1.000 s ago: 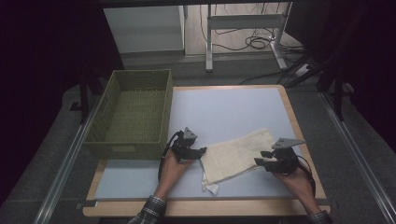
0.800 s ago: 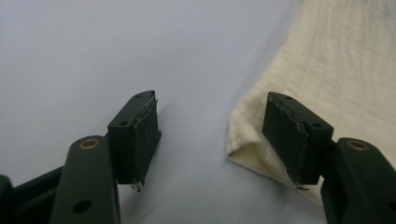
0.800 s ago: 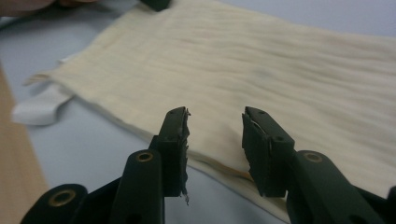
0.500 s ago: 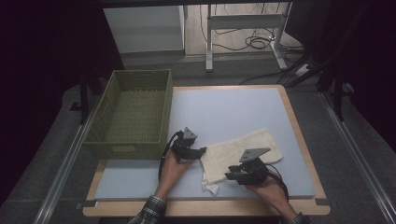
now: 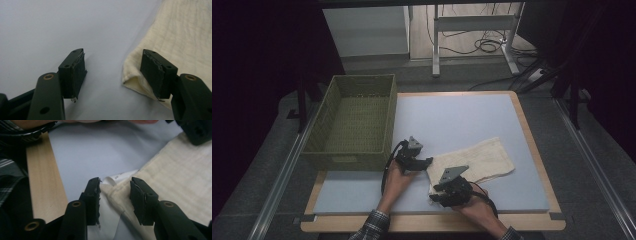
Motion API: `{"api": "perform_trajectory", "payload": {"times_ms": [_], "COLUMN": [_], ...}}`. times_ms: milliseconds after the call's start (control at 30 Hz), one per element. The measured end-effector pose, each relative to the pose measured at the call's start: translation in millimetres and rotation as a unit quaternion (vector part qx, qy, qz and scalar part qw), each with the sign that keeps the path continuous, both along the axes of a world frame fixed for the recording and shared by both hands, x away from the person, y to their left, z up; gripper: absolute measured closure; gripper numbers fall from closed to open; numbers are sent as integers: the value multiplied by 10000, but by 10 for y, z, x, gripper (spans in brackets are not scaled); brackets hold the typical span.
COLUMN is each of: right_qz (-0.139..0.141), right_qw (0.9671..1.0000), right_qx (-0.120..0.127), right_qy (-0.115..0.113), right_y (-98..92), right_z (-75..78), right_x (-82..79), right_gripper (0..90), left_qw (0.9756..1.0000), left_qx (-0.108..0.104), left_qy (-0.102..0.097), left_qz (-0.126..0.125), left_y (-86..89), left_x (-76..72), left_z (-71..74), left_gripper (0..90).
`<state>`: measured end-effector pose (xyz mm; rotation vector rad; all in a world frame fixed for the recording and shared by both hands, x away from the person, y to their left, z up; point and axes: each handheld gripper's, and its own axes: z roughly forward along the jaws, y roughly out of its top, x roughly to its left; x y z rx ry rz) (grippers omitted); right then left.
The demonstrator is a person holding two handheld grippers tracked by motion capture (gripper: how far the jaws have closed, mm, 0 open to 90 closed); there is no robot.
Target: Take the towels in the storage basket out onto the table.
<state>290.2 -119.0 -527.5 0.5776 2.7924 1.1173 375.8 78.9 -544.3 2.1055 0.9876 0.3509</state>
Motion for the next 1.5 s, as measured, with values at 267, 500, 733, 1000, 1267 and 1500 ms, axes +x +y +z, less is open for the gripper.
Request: {"api": "perform_trajectory", "payload": {"times_ms": [267,500,733,1000,1267,1500], "right_qz": [-112,-69,32,-272,-627,-951], "right_qw": [9991,9999,9993,9970,9945,9914], "right_qx": [-207,143,373,719,842,897], "right_qy": [-365,-1,-61,36,-61,-50], "right_y": [0,67,150,-171,-505,-789], "right_z": [3,29,123,213,256,246], "right_x": [-57,6,-20,32,54,87], "right_gripper": [854,857,856,853,853,852], "left_qw": [9998,9993,9985,9983,9982,9977], "left_qx": [-96,-269,-261,-291,-203,-198], "left_qy": [23,23,-292,-463,-572,-617], "left_qz": [144,260,381,191,13,-206], "left_y": [8,3,-6,-186,-419,-688], "left_x": [-18,-89,-186,-107,-5,106], "left_z": [11,55,204,336,372,398], "left_gripper": [556,891,887,886,888,888]}}
